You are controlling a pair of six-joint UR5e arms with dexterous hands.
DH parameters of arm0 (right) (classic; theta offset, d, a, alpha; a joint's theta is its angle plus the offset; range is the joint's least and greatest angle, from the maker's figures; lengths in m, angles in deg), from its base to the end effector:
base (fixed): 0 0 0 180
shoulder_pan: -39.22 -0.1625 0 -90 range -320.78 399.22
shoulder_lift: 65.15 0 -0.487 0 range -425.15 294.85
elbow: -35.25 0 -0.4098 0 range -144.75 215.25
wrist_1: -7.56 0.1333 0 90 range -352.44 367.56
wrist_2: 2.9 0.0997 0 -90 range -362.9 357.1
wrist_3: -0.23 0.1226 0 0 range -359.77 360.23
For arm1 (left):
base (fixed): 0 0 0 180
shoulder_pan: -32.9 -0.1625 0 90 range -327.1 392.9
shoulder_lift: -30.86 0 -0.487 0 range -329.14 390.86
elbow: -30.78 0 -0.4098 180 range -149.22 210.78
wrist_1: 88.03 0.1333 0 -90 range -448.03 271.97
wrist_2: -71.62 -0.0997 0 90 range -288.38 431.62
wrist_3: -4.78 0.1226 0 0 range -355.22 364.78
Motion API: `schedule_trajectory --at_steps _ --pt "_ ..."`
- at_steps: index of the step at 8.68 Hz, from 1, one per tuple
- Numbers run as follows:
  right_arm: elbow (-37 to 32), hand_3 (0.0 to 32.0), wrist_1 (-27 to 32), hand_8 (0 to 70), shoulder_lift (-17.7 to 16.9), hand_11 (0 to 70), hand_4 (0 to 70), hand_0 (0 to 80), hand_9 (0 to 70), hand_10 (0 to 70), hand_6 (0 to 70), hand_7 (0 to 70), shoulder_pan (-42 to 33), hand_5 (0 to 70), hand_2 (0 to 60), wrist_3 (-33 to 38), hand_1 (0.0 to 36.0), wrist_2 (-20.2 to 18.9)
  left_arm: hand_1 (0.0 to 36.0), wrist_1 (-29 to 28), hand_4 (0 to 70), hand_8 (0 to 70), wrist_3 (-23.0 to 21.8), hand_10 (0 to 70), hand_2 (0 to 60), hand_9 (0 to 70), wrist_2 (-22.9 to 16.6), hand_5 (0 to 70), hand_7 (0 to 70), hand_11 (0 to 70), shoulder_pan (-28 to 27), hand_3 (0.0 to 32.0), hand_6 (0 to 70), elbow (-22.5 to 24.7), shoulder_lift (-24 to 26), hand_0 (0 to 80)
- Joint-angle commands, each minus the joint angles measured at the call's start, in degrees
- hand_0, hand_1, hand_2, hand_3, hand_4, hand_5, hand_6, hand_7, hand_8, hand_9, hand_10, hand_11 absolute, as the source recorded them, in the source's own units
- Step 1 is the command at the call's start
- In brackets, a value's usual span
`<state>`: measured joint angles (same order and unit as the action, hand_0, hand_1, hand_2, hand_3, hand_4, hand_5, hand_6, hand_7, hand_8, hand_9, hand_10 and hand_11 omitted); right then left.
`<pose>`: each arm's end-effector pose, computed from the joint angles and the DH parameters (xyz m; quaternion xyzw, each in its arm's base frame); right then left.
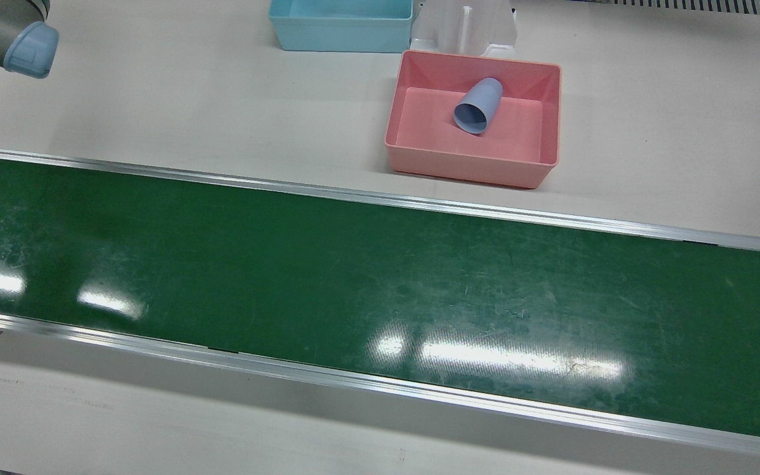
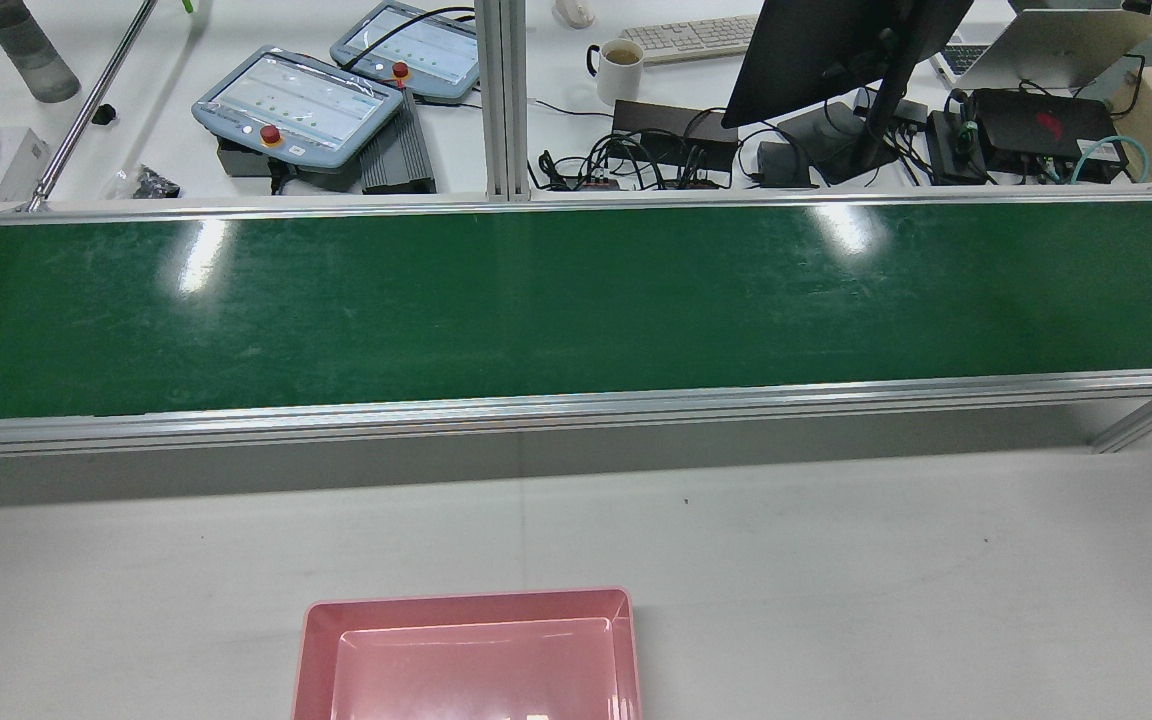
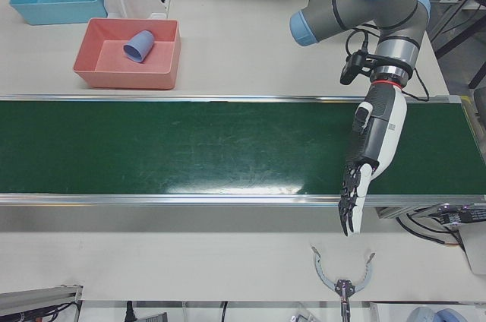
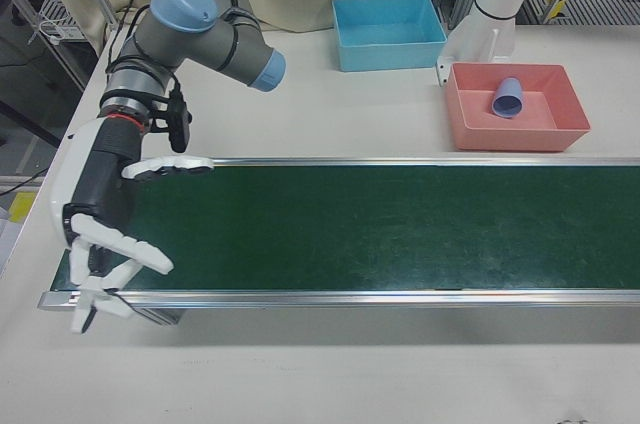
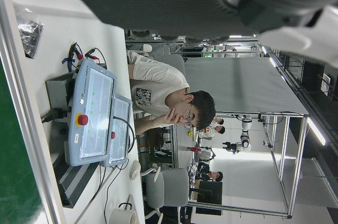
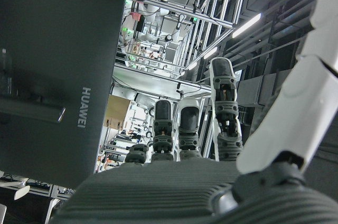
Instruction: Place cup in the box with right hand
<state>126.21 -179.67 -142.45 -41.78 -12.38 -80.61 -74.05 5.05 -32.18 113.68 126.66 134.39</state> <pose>0.0580 -0.6526 0.6265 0.0946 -0.7388 0.6657 0.0458 -0.0020 -0.6370 0.5878 -0.1379 0.7259 -0.6583 0.1438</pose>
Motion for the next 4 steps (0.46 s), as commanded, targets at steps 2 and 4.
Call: schedule_trajectory --at_steps 2,4 --pt "-5.6 0.0 2.6 13.6 -0.7 4.0 33.0 46.7 29.0 2.4 15.3 70.0 -5.1 3.3 0.0 0.1 2.6 -1.3 0.0 0.0 0.0 0.0 0.0 0.0 0.0 0.0 -0.1 0.0 0.0 0.0 0.1 0.0 0.0 0.0 0.0 0.0" --pt "-5.2 0.0 2.6 14.9 -1.7 5.3 30.5 47.9 31.5 3.1 16.1 70.0 -7.2 4.2 0.0 0.1 4.8 -2.0 0.0 0.0 0.0 0.0 0.0 0.0 0.0 0.0 -0.1 0.0 0.0 0.0 0.1 0.0 0.0 0.0 0.0 0.0"
